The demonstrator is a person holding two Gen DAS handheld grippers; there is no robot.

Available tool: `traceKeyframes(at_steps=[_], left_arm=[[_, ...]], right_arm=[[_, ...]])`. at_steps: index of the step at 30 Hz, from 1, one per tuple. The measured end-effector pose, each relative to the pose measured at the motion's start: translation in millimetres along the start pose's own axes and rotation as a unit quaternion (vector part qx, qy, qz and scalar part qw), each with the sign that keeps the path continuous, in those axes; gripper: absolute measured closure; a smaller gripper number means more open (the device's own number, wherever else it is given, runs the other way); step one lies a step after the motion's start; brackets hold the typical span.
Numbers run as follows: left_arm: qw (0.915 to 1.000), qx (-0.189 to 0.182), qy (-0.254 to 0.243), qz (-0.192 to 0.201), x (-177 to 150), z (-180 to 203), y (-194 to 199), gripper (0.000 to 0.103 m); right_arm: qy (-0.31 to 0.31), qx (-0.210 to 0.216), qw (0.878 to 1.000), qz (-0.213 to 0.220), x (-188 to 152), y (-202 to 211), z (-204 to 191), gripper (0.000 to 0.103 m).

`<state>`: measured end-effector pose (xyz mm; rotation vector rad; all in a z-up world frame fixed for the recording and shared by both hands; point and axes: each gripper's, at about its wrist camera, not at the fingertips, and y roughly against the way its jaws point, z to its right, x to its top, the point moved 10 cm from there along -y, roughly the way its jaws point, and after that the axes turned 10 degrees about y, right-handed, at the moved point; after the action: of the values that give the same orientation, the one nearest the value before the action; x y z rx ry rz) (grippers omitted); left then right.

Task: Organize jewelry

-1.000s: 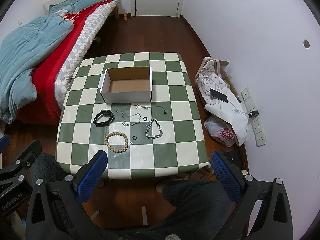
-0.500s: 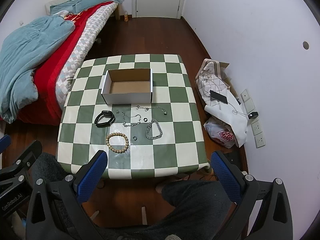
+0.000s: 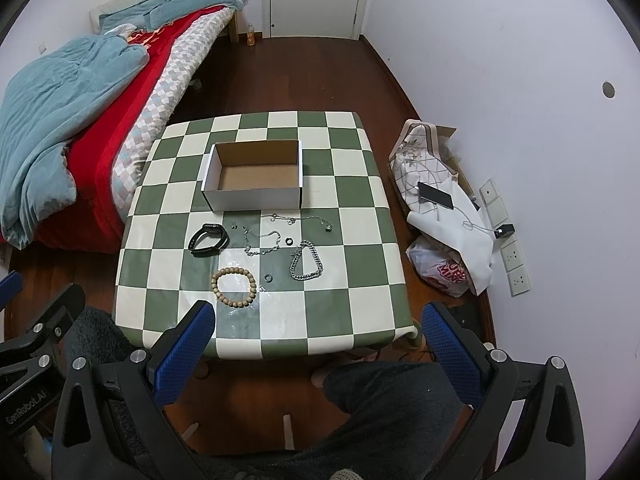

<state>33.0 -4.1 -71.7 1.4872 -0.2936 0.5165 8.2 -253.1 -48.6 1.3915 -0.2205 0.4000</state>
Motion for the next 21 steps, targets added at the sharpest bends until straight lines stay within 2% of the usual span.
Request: traceKeyframes(at_steps=[21], left_arm=[[1.0000,-0.002,0.001,0.009,7,5,12,0.000]], right_arm=[[-0.003,0.001,1.000,0.006,8,15,11,0.000]])
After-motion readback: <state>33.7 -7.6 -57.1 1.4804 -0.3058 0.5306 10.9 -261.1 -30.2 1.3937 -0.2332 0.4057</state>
